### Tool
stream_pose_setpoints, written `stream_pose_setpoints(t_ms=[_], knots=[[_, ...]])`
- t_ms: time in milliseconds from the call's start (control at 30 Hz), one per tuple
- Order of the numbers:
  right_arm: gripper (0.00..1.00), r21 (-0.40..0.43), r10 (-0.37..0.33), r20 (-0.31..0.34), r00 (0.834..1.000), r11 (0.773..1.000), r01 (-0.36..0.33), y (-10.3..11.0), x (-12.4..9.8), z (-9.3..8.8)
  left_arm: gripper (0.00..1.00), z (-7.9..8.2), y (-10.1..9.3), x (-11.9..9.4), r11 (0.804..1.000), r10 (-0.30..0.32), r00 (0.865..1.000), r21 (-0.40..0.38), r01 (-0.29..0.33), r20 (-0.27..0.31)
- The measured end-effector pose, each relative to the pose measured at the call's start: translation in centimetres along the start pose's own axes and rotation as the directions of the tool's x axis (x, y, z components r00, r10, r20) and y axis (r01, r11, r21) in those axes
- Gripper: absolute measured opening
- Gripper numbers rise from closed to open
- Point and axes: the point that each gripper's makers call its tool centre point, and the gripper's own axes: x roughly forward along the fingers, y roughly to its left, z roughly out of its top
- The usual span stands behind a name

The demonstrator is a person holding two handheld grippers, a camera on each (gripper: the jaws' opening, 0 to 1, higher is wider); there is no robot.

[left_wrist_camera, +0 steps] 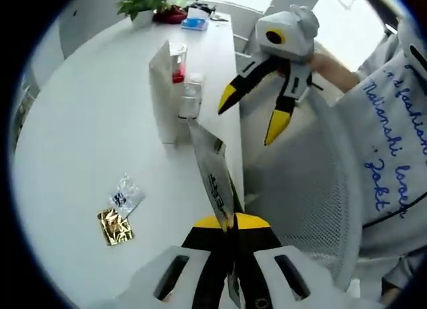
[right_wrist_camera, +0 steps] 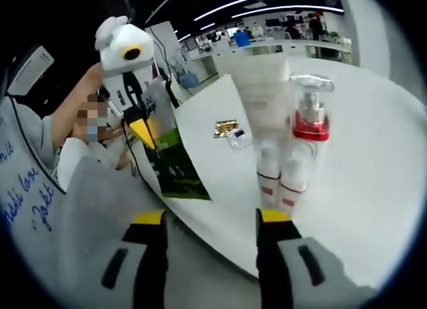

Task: Arrange the skincare products in the storage area until every visible bottle or jar stands upright without overlapping.

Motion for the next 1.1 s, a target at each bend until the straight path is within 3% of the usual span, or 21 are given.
stream_pose_setpoints(t_ms=[233, 400, 567, 733, 967, 1100], knots=[[0.38, -0.007, 0.046, 0.022, 0.999, 0.999, -0.046, 0.8, 1.9, 1.1, 0.00, -0.2, 0.0, 0.3, 0.999, -0.012, 1.000, 0.045, 0.012, -0.001], [0.32, -0.090, 0.077, -0.027, 0.997, 0.993, -0.079, 2.0, 3.3, 0.9, 0.00, -0.4, -0.3, 0.6, 0.996, -0.023, 1.000, 0.082, 0.023, -0.002], [0.25, -0.100, 0.092, -0.050, 0.994, 0.990, -0.097, 2.4, 4.7, 0.9, 0.00, -0.5, -0.3, 0.8, 0.994, -0.039, 0.999, 0.101, 0.039, 0.004], [0.19, -0.144, 0.089, -0.092, 0.992, 0.984, -0.101, 2.4, 5.2, 0.6, 0.00, -0.6, 0.1, 1.0, 0.995, -0.047, 0.999, 0.093, 0.046, 0.013], [0.07, -0.131, 0.082, -0.091, 0.992, 0.987, -0.094, 1.8, 5.3, 0.5, 0.00, -0.9, 0.7, 1.5, 0.996, -0.056, 0.998, 0.068, 0.054, 0.028], [0.03, -0.170, 0.082, -0.108, 0.991, 0.980, -0.099, 2.1, 5.6, 0.2, 0.00, -0.8, 1.6, 1.7, 0.998, -0.045, 0.998, 0.044, 0.043, 0.038]])
